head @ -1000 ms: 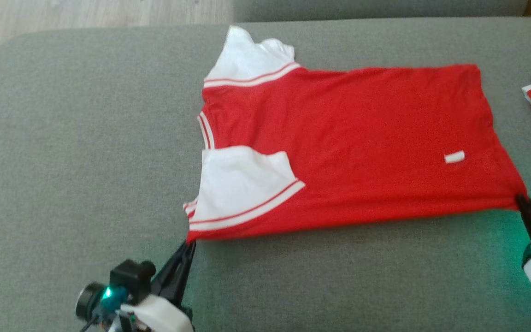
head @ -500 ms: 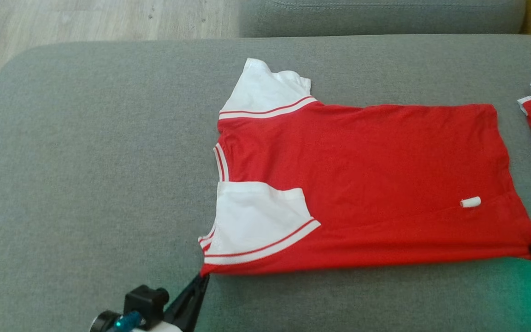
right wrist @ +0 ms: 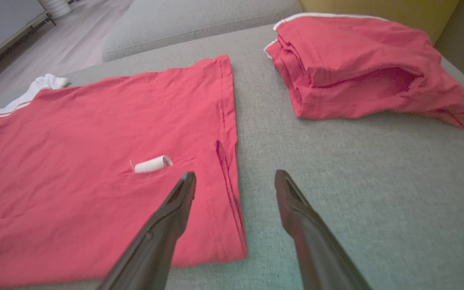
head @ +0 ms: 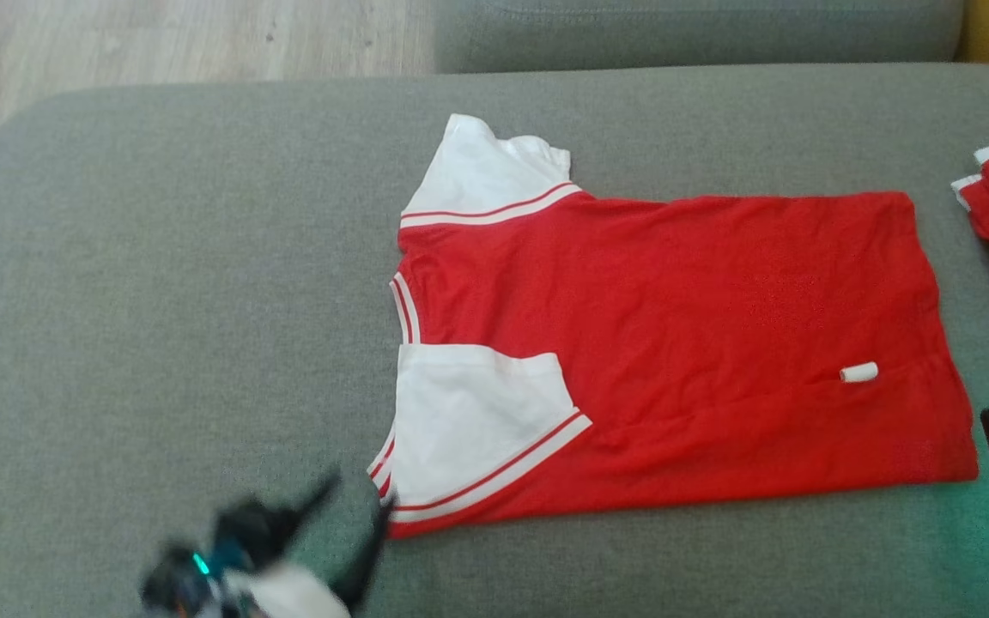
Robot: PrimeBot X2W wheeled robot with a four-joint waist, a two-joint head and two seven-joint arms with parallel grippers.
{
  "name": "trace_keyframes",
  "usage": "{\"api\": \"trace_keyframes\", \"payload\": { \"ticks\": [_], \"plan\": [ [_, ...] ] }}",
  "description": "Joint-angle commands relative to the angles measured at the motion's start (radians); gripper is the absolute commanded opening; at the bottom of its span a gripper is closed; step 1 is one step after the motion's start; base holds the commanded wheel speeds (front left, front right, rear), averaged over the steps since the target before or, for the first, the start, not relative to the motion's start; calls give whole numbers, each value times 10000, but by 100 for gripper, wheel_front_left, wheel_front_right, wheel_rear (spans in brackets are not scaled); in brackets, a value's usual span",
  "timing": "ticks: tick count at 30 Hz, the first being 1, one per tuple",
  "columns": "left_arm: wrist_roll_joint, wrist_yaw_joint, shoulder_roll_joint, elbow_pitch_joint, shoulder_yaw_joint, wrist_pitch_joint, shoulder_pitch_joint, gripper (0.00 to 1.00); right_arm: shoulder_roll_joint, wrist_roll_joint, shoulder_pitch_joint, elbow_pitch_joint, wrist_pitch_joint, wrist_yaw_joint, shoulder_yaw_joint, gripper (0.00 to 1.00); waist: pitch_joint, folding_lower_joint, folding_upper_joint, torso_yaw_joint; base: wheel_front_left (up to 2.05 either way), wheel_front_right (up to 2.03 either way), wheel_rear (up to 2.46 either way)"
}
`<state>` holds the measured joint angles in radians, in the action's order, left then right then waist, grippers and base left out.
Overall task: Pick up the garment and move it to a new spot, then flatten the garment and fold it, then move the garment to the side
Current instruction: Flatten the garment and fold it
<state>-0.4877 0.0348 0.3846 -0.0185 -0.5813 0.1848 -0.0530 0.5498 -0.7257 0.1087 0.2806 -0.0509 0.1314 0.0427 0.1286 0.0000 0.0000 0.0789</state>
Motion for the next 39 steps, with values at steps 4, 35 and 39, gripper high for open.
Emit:
{"api": "trace_keyframes", "payload": {
  "ticks": [4, 35, 39],
  "plan": [
    [63, -329, 714, 943, 1052, 277, 2553, 100, 234, 325, -254, -895, 170, -7, -189, 100, 502, 0, 0, -26, 0, 0, 0],
    [-2798, -1654, 1226, -6821, -3622, 2673, 14639, 100, -80, 846, -3141, -2787, -50, -7, 313, 100, 4972, 0, 0, -2096, 0, 0, 0],
    [-2975, -1654, 1238, -7335, -3929, 2881, 14914, 100, -130, 850, -3228, -2745, -20, -7, 367, 100, 5038, 0, 0, -2174, 0, 0, 0]
  ]
}}
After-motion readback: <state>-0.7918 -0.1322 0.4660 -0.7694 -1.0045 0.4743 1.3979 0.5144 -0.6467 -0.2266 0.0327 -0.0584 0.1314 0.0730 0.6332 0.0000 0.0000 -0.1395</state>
